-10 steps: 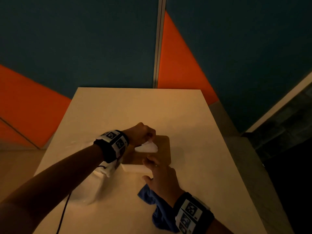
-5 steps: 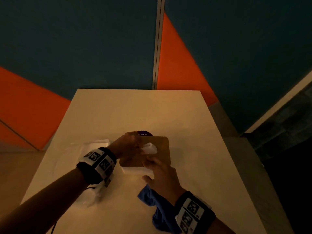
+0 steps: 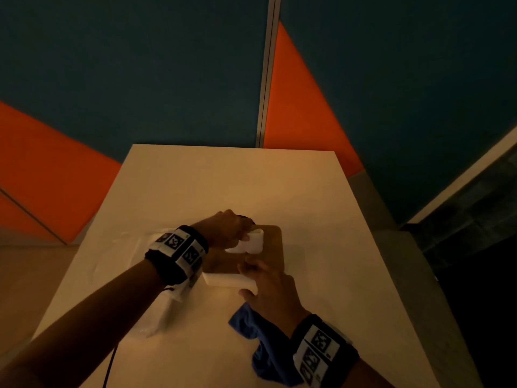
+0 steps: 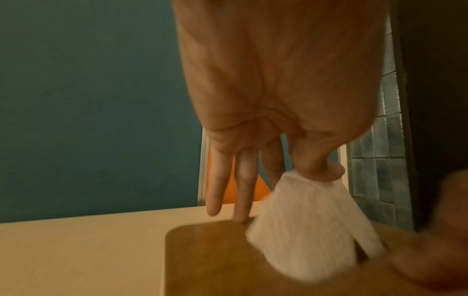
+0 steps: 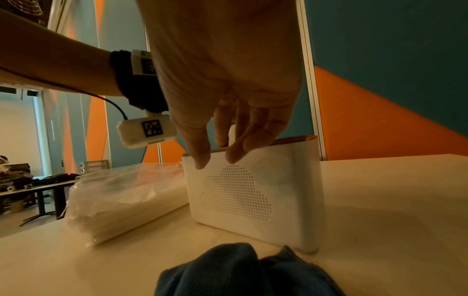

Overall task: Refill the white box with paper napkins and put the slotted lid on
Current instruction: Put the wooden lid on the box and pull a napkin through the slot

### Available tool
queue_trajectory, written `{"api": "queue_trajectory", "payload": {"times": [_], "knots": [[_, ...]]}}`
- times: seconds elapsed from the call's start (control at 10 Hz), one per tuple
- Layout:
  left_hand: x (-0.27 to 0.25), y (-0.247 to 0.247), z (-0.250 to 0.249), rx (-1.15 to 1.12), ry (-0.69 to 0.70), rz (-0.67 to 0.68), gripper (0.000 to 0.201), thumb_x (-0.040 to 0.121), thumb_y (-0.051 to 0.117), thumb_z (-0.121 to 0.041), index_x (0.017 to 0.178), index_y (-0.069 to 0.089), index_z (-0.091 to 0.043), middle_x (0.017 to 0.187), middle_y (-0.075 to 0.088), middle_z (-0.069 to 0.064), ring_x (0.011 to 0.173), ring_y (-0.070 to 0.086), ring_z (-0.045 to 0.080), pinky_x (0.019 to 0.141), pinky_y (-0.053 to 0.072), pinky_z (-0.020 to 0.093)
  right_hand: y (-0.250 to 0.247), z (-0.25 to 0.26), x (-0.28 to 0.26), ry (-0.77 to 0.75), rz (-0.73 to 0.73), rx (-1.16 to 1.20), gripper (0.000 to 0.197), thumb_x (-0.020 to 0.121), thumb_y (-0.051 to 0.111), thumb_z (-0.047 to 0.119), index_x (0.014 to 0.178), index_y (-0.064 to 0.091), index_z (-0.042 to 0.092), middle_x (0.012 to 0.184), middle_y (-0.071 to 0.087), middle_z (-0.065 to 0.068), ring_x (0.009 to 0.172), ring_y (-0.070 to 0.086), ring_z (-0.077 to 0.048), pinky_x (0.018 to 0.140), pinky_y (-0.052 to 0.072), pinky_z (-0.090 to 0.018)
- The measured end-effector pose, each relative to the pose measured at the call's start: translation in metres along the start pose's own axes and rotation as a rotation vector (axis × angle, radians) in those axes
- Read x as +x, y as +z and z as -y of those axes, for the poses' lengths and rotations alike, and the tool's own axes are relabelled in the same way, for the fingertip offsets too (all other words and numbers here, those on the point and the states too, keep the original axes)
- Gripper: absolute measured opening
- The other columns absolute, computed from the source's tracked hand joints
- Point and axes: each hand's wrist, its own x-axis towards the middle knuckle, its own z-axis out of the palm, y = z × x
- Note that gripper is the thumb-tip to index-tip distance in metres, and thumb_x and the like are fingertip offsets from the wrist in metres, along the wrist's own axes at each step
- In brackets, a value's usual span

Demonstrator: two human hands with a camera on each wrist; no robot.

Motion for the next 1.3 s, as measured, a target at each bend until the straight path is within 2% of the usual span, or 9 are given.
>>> {"api": "queue_trajectory", "payload": {"times": [0.4, 0.5, 0.6, 0.7, 0.8, 0.9, 1.1, 1.2, 1.3], "knots": [[-0.015, 0.007, 0.009, -0.053, -0.018, -0.073, 0.032, 0.090, 0.057, -0.022, 0.118, 0.056, -0.008, 0.120, 0.056, 0.011, 0.109, 0.054, 0.027, 0.088, 0.043, 0.032, -0.003, -0.004, 0.002, -0.006, -0.014, 0.015, 0.048, 0.088, 0.059, 0.039, 0.134, 0.050, 0.030, 0.147, 0.037, 0.017, 0.133, 0.041, -0.010, 0.105, 0.041, -0.037], [-0.027, 0.018, 0.020, -0.167, -0.098, -0.180, 0.064, 0.079, 0.069, -0.039, 0.132, 0.043, -0.014, 0.132, 0.048, 0.007, 0.118, 0.049, 0.024, 0.095, 0.041, 0.030, -0.008, -0.010, 0.000, -0.010, -0.115, 0.064, 0.039, 0.087, 0.061, 0.040, 0.124, 0.059, 0.030, 0.136, 0.050, 0.017, 0.123, 0.051, -0.009, 0.099, 0.045, -0.031], [-0.042, 0.031, 0.030, -0.223, -0.178, -0.155, 0.125, 0.047, 0.067, -0.076, 0.144, 0.022, -0.013, 0.150, 0.030, 0.009, 0.136, 0.033, 0.027, 0.110, 0.033, 0.038, -0.006, -0.022, -0.003, 0.080, -0.346, 0.104, 0.041, 0.083, 0.064, 0.042, 0.122, 0.058, 0.028, 0.132, 0.051, 0.010, 0.122, 0.048, -0.012, 0.094, 0.047, -0.027], [-0.049, 0.043, 0.036, -0.229, -0.268, 0.038, 0.137, 0.052, 0.083, -0.052, 0.147, -0.009, -0.015, 0.158, -0.002, 0.006, 0.145, 0.002, 0.025, 0.119, 0.011, 0.040, -0.003, -0.038, 0.001, 0.250, -0.268, 0.259, 0.090, 0.072, 0.074, 0.049, 0.145, 0.028, 0.025, 0.155, 0.022, 0.003, 0.143, 0.022, -0.019, 0.112, 0.033, -0.041], [-0.047, 0.051, 0.047, -0.357, -0.329, 0.023, 0.140, 0.053, 0.087, -0.041, 0.146, -0.014, -0.017, 0.158, 0.008, 0.006, 0.143, 0.015, 0.025, 0.118, 0.020, 0.040, -0.007, -0.046, 0.009, 0.359, -0.137, 0.633, 0.093, 0.074, 0.078, 0.036, 0.149, 0.024, 0.020, 0.144, 0.044, 0.001, 0.132, 0.043, -0.018, 0.100, 0.047, -0.029], [-0.045, 0.054, 0.048, -0.390, -0.357, -0.005, 0.138, 0.052, 0.089, -0.036, 0.148, -0.008, -0.015, 0.155, 0.018, 0.007, 0.140, 0.024, 0.026, 0.116, 0.025, 0.039, -0.006, -0.050, 0.014, 0.328, -0.157, 0.601, 0.043, 0.090, 0.062, 0.026, 0.131, 0.050, 0.020, 0.115, 0.064, 0.002, 0.114, 0.061, -0.018, 0.080, 0.046, -0.015], [-0.047, 0.047, 0.044, -0.379, -0.382, -0.029, 0.135, 0.044, 0.091, -0.036, 0.146, 0.005, -0.020, 0.150, 0.029, 0.006, 0.136, 0.031, 0.026, 0.112, 0.031, 0.041, -0.006, -0.042, 0.012, 0.327, -0.197, 0.523, 0.040, 0.096, 0.052, 0.027, 0.134, 0.048, 0.018, 0.114, 0.067, -0.008, 0.103, 0.060, -0.016, 0.082, 0.041, -0.020], [-0.049, 0.040, 0.040, -0.384, -0.400, -0.016, 0.136, 0.046, 0.091, -0.035, 0.147, 0.001, -0.022, 0.152, 0.025, 0.006, 0.137, 0.028, 0.026, 0.114, 0.029, 0.041, -0.013, -0.036, 0.009, 0.343, -0.171, 0.537, 0.034, 0.096, 0.052, 0.025, 0.129, 0.053, 0.017, 0.108, 0.066, -0.005, 0.105, 0.061, -0.018, 0.080, 0.040, -0.020], [-0.057, 0.051, 0.038, -0.489, -0.399, -0.020, 0.145, 0.050, 0.089, -0.035, 0.145, -0.020, -0.019, 0.156, 0.015, 0.008, 0.142, 0.020, 0.028, 0.117, 0.020, 0.042, -0.019, -0.039, 0.005, 0.366, -0.131, 0.560, 0.048, 0.095, 0.052, 0.032, 0.139, 0.042, 0.015, 0.125, 0.060, -0.006, 0.125, 0.053, -0.025, 0.093, 0.044, -0.027]]}}
